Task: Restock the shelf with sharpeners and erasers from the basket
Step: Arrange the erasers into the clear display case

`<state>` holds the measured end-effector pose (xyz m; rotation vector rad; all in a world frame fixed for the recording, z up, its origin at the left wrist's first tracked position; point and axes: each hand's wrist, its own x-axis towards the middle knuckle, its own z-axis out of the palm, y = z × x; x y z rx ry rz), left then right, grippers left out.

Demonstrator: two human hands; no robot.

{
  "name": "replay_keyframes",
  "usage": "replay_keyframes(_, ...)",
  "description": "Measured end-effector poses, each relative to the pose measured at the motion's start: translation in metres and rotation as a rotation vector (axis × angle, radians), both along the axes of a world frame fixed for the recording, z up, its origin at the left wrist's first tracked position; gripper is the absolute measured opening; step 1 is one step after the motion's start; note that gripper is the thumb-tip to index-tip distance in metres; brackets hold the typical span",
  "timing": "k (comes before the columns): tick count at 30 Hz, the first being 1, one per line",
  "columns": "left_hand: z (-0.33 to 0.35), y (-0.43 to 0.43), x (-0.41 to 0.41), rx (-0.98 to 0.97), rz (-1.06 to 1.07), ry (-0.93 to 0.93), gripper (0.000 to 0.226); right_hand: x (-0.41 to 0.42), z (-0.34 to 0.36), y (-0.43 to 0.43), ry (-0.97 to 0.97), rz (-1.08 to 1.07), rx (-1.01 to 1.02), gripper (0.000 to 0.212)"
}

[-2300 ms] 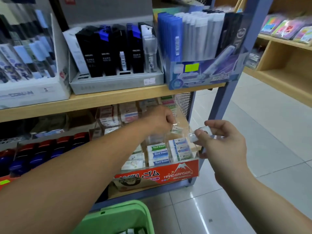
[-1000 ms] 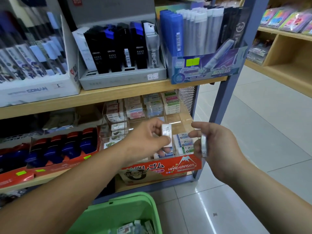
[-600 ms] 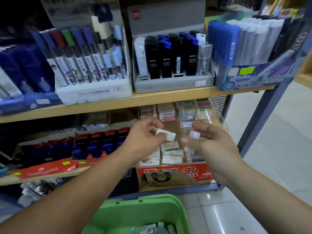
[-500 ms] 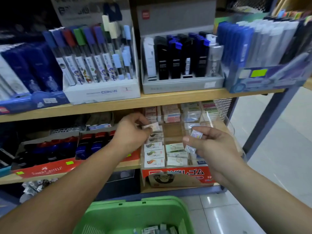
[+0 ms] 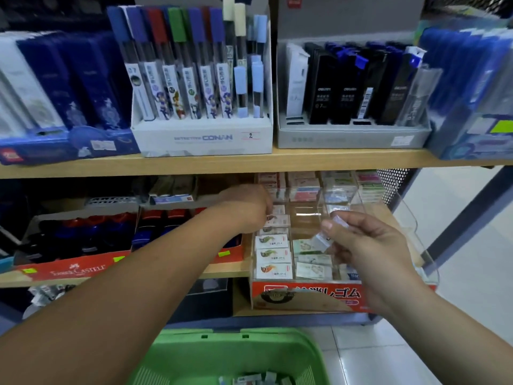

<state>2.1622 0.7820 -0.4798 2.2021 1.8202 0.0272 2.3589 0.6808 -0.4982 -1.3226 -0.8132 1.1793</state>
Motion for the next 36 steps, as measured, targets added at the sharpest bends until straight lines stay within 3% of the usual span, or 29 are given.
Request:
replay_keyframes(5,0.003,0.004,-0.003,-0.117,-0.06,0.021,0.028,0.004,-0.001,0.0,0.102,0.01,-0.017,0.007)
replay_keyframes(9,0.016,-0.016,-0.002,0.107,-0.001,-0.018,0.032,0.006,-0.001,0.001,0.137,0.033,-0.029,0.006)
replay_keyframes(11,0.016,-0.031,0.001,0.191,0.025,-0.232,0.028,0.003,-0.001,0.0,0.143,0.045,-0.027,0.006)
replay_keyframes(14,0.018,-0.057,0.006,-0.037,-0.019,-0.643,0.018,0.001,-0.001,0.0,0.133,0.075,-0.015,0.01)
replay_keyframes(16,0.015,-0.067,0.011,-0.181,-0.075,-0.743,0.018,-0.001,0.0,-0.002,0.113,0.112,-0.003,0.015)
replay_keyframes(19,0.013,-0.069,0.015,-0.214,-0.037,-0.833,0.014,-0.001,0.003,-0.004,0.105,0.095,-0.014,0.014)
replay_keyframes(25,0.014,-0.041,0.041,0.043,0.031,-0.733,0.014,0.041,0.008,0.0,-0.15,-0.162,0.035,0.012)
replay_keyframes(30,0.007,-0.011,0.085,0.058,0.029,-0.569,0.014,0.061,0.002,-0.006,-0.229,-0.143,0.067,0.014)
replay_keyframes(36,0.001,0.009,0.113,-0.048,-0.103,-0.317,0.017,0.073,0.002,-0.006,-0.17,-0.143,0.053,0.017)
